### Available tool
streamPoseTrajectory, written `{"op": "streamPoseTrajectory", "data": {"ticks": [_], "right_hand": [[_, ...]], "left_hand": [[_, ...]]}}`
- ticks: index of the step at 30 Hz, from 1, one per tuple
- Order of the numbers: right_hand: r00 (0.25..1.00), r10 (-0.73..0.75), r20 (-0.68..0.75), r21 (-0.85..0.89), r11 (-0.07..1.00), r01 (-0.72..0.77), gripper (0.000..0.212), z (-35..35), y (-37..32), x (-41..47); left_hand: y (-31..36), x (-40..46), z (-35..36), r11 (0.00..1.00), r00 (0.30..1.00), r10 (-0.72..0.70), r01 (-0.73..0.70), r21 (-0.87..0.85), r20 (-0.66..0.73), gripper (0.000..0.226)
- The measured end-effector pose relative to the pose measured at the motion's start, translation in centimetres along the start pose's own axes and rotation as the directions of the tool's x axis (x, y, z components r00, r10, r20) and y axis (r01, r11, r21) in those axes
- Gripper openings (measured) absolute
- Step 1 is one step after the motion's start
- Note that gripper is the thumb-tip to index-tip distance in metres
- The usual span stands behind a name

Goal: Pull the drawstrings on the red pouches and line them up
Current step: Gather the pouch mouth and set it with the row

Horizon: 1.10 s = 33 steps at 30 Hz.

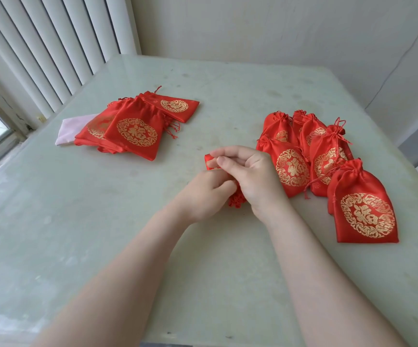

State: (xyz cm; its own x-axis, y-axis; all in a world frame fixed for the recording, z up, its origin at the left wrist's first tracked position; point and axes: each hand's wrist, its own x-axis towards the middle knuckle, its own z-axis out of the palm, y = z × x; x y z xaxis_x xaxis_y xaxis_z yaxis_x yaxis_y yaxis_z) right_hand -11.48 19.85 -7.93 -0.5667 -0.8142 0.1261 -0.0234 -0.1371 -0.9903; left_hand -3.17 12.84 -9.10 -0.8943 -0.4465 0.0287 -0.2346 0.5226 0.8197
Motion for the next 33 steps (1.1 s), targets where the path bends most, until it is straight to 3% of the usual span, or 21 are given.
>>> {"op": "streamPoseTrajectory", "data": {"ticks": [3, 6, 8, 12, 18, 22, 28, 31, 33], "right_hand": [[0.999, 0.016, 0.044, 0.019, 1.000, -0.017, 0.020, 0.2, 0.1, 0.1], [0.997, 0.002, 0.075, -0.070, 0.998, 0.003, 0.027, -0.3, 0.3, 0.4], [0.998, -0.025, 0.065, -0.222, 0.974, 0.039, 0.030, -1.0, 0.6, 0.6], [0.992, -0.094, 0.088, -0.542, 0.831, 0.127, 0.030, -1.7, 0.6, 0.7], [0.984, -0.135, 0.120, -0.588, 0.789, 0.180, 0.025, -1.7, 0.6, 0.6], [0.980, -0.171, 0.101, -0.562, 0.803, 0.198, 0.017, -1.7, 0.5, 0.5], [0.978, -0.184, 0.099, -0.565, 0.799, 0.208, 0.017, -2.2, 0.1, 0.6], [0.967, -0.249, 0.055, -0.659, 0.719, 0.223, 0.012, -2.2, 0.2, 0.6], [0.954, -0.289, 0.077, -0.727, 0.639, 0.253, 0.013, -2.1, 0.3, 0.5]], "left_hand": [[-0.1, 0.0, 0.0, 0.999, 0.999, 0.027, -0.028, -0.028, -0.040, 0.027], [-0.7, 0.4, 0.1, 0.978, 0.998, -0.064, 0.060, -0.202, -0.017, 0.030], [-0.6, 0.5, 0.1, 0.943, 0.992, -0.123, 0.108, -0.314, -0.028, 0.030], [-0.6, 0.7, -0.4, 0.861, 0.967, -0.234, 0.160, -0.483, -0.097, 0.035], [-1.0, 0.9, -0.8, 0.755, 0.955, -0.293, 0.203, -0.623, -0.043, 0.021], [-1.2, 0.9, -0.9, 0.718, 0.945, -0.325, 0.223, -0.659, -0.034, 0.013], [-0.8, 0.6, -1.3, 0.719, 0.954, -0.300, 0.237, -0.654, 0.017, 0.031], [-0.4, 0.3, -1.4, 0.826, 0.965, -0.262, 0.224, -0.518, -0.001, 0.021], [-0.4, 0.3, -1.3, 0.915, 0.971, -0.216, 0.165, -0.368, -0.103, 0.013]]}}
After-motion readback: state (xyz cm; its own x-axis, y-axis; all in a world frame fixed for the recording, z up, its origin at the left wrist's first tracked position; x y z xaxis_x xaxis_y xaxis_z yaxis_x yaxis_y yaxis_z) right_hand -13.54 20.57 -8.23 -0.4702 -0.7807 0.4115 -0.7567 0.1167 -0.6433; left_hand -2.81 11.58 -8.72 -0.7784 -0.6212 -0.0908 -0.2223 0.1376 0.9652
